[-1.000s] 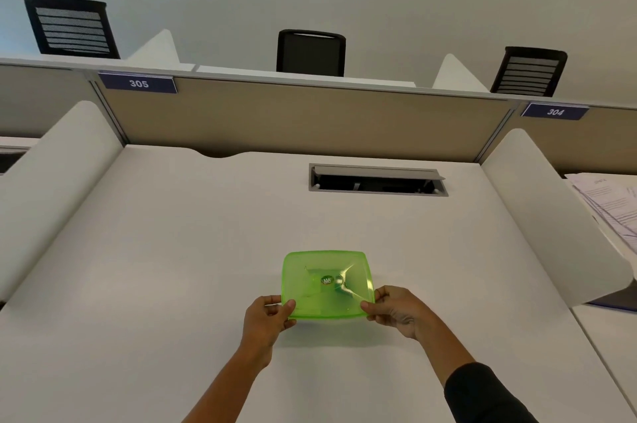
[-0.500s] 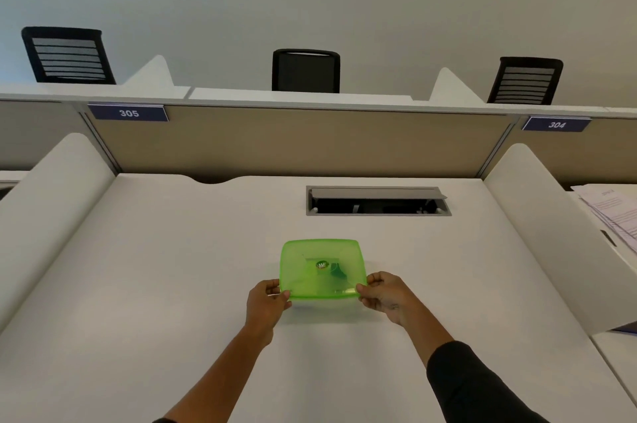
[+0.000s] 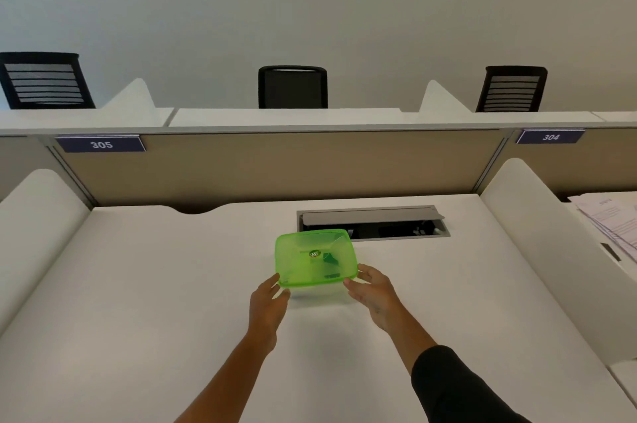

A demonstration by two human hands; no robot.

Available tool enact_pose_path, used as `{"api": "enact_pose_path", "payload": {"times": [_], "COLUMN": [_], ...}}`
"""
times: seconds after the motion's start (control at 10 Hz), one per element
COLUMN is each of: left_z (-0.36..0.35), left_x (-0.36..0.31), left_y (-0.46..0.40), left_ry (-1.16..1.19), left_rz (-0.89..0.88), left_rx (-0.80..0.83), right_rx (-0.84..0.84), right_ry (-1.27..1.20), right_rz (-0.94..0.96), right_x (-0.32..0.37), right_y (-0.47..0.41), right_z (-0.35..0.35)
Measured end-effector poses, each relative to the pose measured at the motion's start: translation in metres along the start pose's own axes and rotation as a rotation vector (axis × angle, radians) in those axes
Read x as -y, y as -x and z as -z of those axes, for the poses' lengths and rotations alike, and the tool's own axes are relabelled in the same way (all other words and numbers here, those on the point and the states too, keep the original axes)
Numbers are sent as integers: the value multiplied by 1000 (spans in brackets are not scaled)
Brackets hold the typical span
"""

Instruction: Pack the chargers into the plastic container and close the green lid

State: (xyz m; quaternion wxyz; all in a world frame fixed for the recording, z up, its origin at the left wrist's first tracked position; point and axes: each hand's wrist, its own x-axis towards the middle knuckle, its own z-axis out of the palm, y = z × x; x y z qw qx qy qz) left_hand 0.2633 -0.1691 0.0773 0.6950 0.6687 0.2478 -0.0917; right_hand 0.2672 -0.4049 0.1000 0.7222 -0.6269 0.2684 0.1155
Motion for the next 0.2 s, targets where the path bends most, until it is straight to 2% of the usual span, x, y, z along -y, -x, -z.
{"api": "enact_pose_path", "payload": {"times": [0.1, 0.2], "left_z": [3, 5], "left_x": [4, 12], "left_y": [-1, 11], "left_ry": [-5, -111], "left_rz": [-28, -59], "left_rx": [13, -20], "right_rx": [2, -51], "right_ry": [75, 330], "right_rz": [9, 24], "right_x": [-7, -15], "right_y": [0, 14], "right_z": [-2, -8]}}
